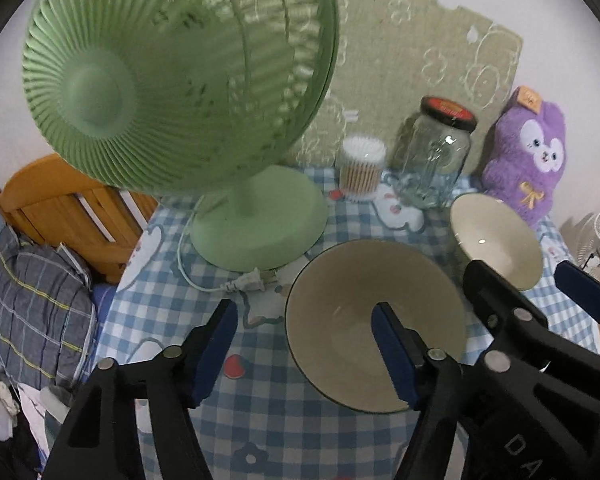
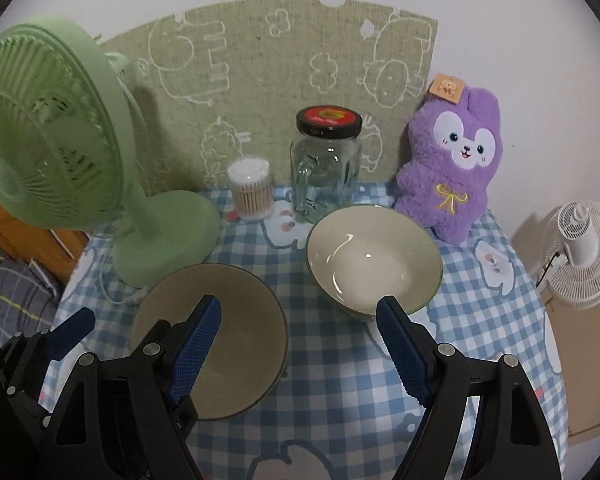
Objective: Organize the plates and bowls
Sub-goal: 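Close both grippers on the rim of the wide cream bowl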
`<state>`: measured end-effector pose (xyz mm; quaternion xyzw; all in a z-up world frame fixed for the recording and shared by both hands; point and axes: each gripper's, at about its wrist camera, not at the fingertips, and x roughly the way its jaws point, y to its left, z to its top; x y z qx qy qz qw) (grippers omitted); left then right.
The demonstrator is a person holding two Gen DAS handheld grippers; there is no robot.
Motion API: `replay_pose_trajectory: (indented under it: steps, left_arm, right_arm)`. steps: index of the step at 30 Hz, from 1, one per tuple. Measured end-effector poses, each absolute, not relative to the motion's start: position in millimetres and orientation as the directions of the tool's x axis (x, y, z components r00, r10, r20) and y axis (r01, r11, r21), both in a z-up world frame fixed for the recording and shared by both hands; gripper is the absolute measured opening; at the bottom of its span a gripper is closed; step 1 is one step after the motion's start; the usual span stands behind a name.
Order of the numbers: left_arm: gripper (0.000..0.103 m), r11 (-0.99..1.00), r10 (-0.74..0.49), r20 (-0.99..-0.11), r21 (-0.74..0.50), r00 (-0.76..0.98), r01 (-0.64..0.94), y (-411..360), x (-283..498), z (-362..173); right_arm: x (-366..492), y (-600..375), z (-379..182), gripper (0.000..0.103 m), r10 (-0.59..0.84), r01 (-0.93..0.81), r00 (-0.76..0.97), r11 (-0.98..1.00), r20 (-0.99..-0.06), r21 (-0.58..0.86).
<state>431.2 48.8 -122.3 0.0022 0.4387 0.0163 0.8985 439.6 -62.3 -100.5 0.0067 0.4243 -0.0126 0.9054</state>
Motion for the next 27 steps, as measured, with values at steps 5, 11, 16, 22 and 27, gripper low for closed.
replay_pose_trajectory:
  steps: [5, 11, 16, 22, 27]
  left_arm:
    - [0.065, 0.999, 0.052, -0.788, 0.048, 0.614, -0.023, 49, 442, -134]
    - [0.051, 0.998, 0.066, -0.789, 0.049, 0.611, -0.043, 53, 452, -145]
    - [0.042, 0.997, 0.074, -0.802, 0.045, 0.593, -0.065, 56, 458, -154]
    - [0.032, 0.997, 0.070, -0.811, 0.045, 0.581, -0.058, 58, 461, -161]
    - [0.025, 0.997, 0.081, -0.807, 0.076, 0.585, -0.034, 51, 461, -161]
  right_arm:
    - [449, -60, -114, 0.071, -0.013, 0.024, 0.620, 1.000, -0.784, 0.002]
    - [458, -57, -126, 0.057, -0.002, 0.007, 0.603, 1.000, -0.798, 0.003]
    - [462, -52, -134, 0.046, 0.020, -0.017, 0.585, 1.000, -0.811, 0.013]
    - [466, -47, -141, 0.034, 0.024, -0.024, 0.576, 1.000, -0.817, 0.012]
    - [468, -48, -146, 0.023, 0.029, -0.017, 0.560, 1.000, -0.828, 0.024]
